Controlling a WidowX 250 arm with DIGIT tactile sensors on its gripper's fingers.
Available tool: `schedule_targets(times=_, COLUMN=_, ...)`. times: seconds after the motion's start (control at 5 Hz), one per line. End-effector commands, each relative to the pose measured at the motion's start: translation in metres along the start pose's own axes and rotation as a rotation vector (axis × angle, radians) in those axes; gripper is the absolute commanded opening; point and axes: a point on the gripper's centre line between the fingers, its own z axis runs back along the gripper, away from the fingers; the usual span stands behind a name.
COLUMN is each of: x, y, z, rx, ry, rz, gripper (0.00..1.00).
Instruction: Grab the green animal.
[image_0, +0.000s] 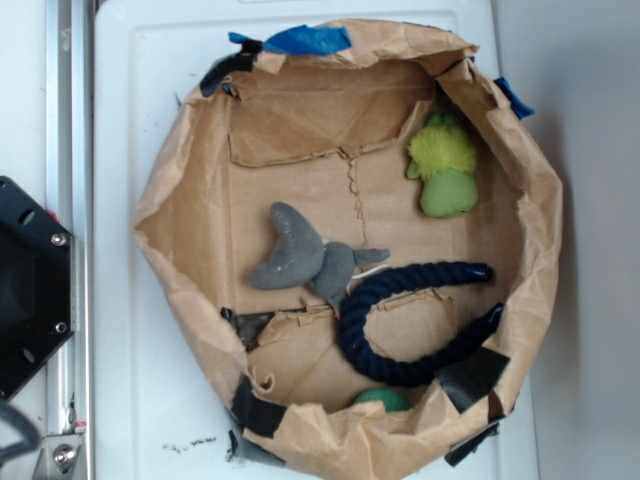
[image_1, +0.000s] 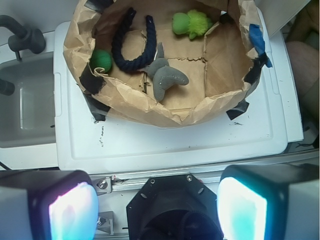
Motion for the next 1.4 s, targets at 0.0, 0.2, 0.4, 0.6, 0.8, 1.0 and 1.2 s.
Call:
schedule_targets(times=0.0, x=0.000, y=0.000, z=0.000, rx=0.000, ry=0.000, rz=0.000, gripper=1.00)
schedule_targets(times=0.2, x=0.035, y=-0.003, z=-0.023, rx=-0.023, ry=-0.035, rz=0.100, gripper=1.00)
schedule_targets(times=0.4, x=0.071, y=0.004, z=-0.048, rx=0.021, ry=-0.033, rz=0.284, gripper=1.00)
schedule_targets(times=0.6, x=0.103, y=0.014, z=-0.068, rx=0.009, ry=-0.077, rz=0.480, gripper=1.00)
schedule_targets(times=0.8, x=0.124, y=0.025, z=-0.090, rx=-0.053, ry=-0.156, rz=0.671, gripper=1.00)
schedule_targets(times=1.0, x=0.135, y=0.029, z=-0.111, rx=-0.126, ry=-0.261, rz=0.821, gripper=1.00)
schedule_targets(times=1.2, x=0.135, y=0.027, z=-0.127, rx=-0.095, ry=-0.267, rz=0.812, gripper=1.00)
